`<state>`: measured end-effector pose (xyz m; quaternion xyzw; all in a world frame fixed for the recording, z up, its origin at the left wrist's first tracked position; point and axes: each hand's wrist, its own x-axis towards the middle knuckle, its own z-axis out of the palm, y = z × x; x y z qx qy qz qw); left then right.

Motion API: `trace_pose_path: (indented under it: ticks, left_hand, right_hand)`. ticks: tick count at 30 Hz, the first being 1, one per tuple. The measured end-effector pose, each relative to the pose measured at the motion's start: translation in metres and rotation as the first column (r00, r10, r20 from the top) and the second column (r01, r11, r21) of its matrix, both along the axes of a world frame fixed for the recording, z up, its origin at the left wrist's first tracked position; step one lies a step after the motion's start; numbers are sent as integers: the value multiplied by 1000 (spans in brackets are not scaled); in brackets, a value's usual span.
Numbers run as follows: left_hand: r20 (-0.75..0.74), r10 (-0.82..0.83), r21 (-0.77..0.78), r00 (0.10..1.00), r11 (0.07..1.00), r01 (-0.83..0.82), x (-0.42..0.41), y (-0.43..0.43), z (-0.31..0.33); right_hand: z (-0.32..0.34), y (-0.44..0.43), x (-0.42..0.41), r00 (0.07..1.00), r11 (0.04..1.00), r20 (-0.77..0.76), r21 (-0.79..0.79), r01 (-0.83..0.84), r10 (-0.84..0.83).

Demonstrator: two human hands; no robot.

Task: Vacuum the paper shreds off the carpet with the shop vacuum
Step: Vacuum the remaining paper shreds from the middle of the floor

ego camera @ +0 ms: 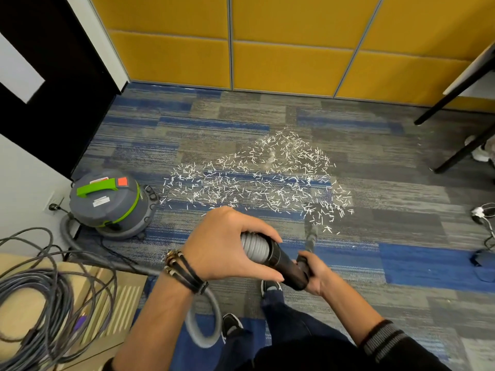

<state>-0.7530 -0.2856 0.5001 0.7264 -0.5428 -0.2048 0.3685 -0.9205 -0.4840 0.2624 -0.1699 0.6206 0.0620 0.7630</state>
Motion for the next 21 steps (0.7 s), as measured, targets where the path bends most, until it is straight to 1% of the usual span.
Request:
trace_pose_path:
  ticks: [3,6,8,10,13,15,19,21]
  left_hand:
    - [65,-9,18,998,1000,8,8,2,8]
    - [-15,44,-10,999,999,-44,16,6,7]
    - [-57,34,-24,998,999,-35,13,3,6]
    - [-61,-10,-31,998,999,8,8,-4,5]
    - [-62,-45,-31,997,999,43,7,-11,4]
    - [-50,-70,-39,996,997,68,7,-14,4]
    - [-34,-134,-24,990,991,133,-3,-21,3]
    - [-47,-143,-10,989,990,143,-5,-21,-1]
  right_hand:
    - [1,0,15,993,994,40,13,113,-113]
    - [3,-4,10,963,968,121,101,230,-241]
    - [9,-3,3,948,960,180,152,236,-262]
    - [16,0,3,934,953,219,179,245,-281]
    - [20,1,7,930,956,247,186,228,-271]
    - [19,-4,6,940,966,239,146,215,-245]
    - [20,-19,-13,983,994,147,38,104,-108]
    - [15,-23,-26,990,995,93,23,100,-102]
